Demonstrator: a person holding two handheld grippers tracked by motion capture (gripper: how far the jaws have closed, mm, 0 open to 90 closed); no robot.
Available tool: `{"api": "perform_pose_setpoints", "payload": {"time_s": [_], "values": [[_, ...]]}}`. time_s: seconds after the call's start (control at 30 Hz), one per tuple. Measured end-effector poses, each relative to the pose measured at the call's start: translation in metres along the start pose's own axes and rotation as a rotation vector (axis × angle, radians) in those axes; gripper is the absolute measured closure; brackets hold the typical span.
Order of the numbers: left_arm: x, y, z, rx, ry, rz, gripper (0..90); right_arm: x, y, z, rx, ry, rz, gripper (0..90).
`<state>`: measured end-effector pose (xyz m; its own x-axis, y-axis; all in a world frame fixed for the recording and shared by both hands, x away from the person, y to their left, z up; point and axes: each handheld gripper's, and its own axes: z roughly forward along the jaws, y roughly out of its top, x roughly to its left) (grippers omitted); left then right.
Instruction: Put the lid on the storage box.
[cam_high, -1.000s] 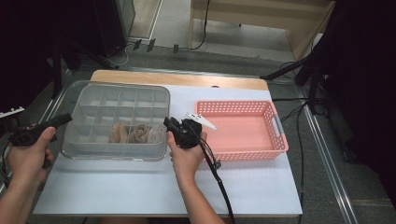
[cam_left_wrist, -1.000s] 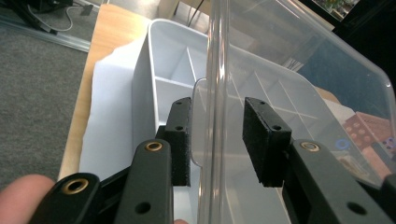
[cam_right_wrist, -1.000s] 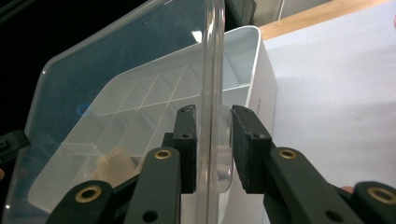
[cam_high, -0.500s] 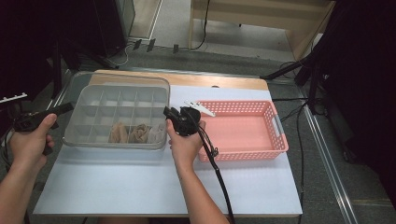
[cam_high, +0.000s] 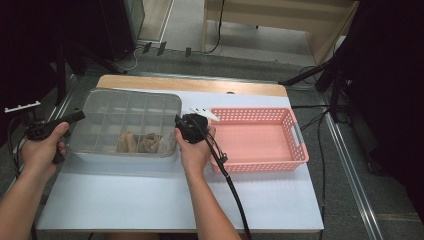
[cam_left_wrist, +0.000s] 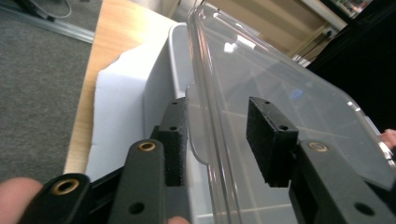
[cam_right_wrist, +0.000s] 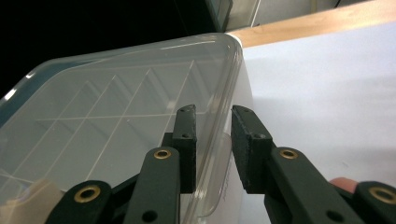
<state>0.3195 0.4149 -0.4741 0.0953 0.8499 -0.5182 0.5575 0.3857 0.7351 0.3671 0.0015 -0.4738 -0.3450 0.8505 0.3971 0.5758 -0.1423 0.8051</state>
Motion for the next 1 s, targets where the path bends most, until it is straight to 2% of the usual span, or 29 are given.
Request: {"api": "perform_pose_setpoints", "payload": {"time_s": [0.03, 0.1, 0.17, 0.23, 0.33, 0.37, 0.43, 0.5, 0.57, 0.67, 0.8, 0.83, 1.0], "values": [[0.001, -0.001, 0.001, 0.008, 0.01, 0.006, 58.7, 0.0, 0.0, 0.001, 0.003, 0.003, 0.0, 72.6], [0.001, -0.004, 0.0, -0.011, 0.054, 0.058, 57.5, 0.0, -0.001, 0.0, 0.008, -0.004, 0.021, 69.2], [0.004, -0.005, -0.004, -0.038, 0.047, 0.04, 56.7, 0.001, -0.003, -0.004, -0.013, -0.026, -0.003, 67.2], [0.007, -0.006, -0.007, -0.035, 0.039, 0.031, 56.3, 0.003, -0.004, -0.009, -0.023, -0.036, -0.009, 65.0], [0.011, -0.006, -0.009, -0.003, 0.026, 0.009, 57.6, 0.004, -0.005, -0.014, -0.011, -0.036, 0.031, 63.3], [0.01, -0.007, -0.01, 0.007, 0.017, 0.008, 58.1, 0.005, -0.006, -0.014, -0.004, -0.024, 0.031, 63.2], [0.009, -0.009, -0.009, 0.029, 0.008, 0.012, 59.9, 0.007, -0.01, -0.015, 0.009, -0.029, 0.028, 61.9], [0.006, -0.01, -0.009, 0.035, -0.007, 0.013, 61.9, 0.009, -0.013, -0.014, 0.014, -0.026, 0.046, 61.3], [0.006, -0.011, -0.009, 0.036, -0.003, 0.004, 61.9, 0.008, -0.016, -0.013, 0.007, -0.019, 0.07, 63.1], [0.007, -0.011, -0.01, 0.033, -0.005, -0.032, 64.1, 0.007, -0.016, -0.015, -0.013, -0.036, 0.097, 71.6], [0.01, -0.011, -0.01, 0.019, -0.017, -0.094, 67.8, 0.004, -0.015, -0.015, -0.012, -0.016, 0.101, 72.0], [0.009, -0.011, -0.01, 0.019, -0.013, -0.093, 67.9, 0.003, -0.015, -0.015, -0.013, -0.011, 0.091, 72.1], [0.007, -0.011, -0.009, 0.013, -0.011, -0.101, 68.7, 0.001, -0.013, -0.013, -0.02, -0.009, 0.118, 72.9]]}}
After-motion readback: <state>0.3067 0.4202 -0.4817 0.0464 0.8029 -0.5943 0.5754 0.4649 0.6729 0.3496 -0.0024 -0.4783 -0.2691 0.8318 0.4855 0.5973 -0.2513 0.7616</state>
